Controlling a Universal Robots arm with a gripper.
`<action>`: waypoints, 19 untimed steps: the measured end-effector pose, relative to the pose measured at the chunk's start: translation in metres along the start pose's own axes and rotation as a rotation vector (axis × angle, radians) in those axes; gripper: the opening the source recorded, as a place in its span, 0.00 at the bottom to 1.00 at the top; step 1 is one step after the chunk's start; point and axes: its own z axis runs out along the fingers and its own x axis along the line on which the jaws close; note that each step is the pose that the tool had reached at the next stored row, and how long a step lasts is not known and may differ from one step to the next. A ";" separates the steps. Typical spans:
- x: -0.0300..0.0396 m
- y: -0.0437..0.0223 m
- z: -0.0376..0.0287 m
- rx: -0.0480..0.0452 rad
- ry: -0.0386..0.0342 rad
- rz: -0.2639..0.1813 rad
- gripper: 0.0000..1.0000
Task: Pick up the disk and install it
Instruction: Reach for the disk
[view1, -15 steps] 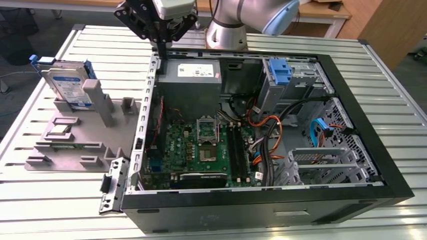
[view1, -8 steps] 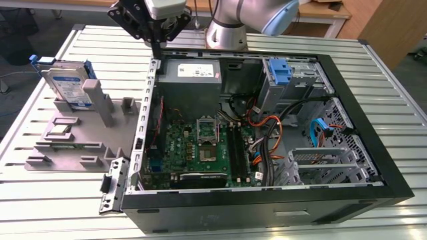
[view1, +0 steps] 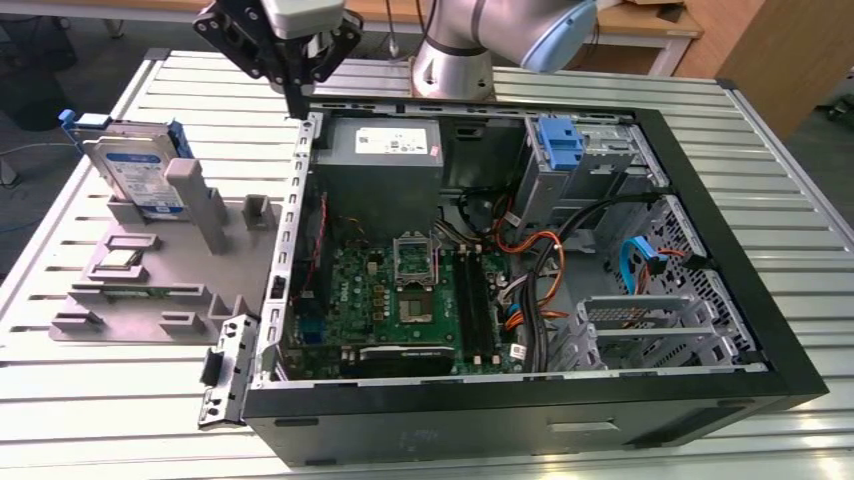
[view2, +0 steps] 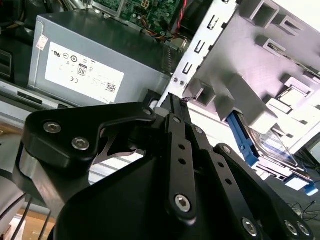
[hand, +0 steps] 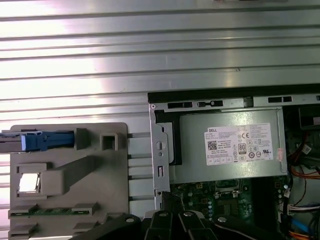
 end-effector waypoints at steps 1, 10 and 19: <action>0.0020 -0.0001 0.0000 0.0000 0.0000 0.000 0.11; 0.0094 -0.0006 -0.0002 0.0000 0.0000 0.000 0.11; 0.0106 -0.0007 -0.0002 0.0000 0.0000 0.000 0.11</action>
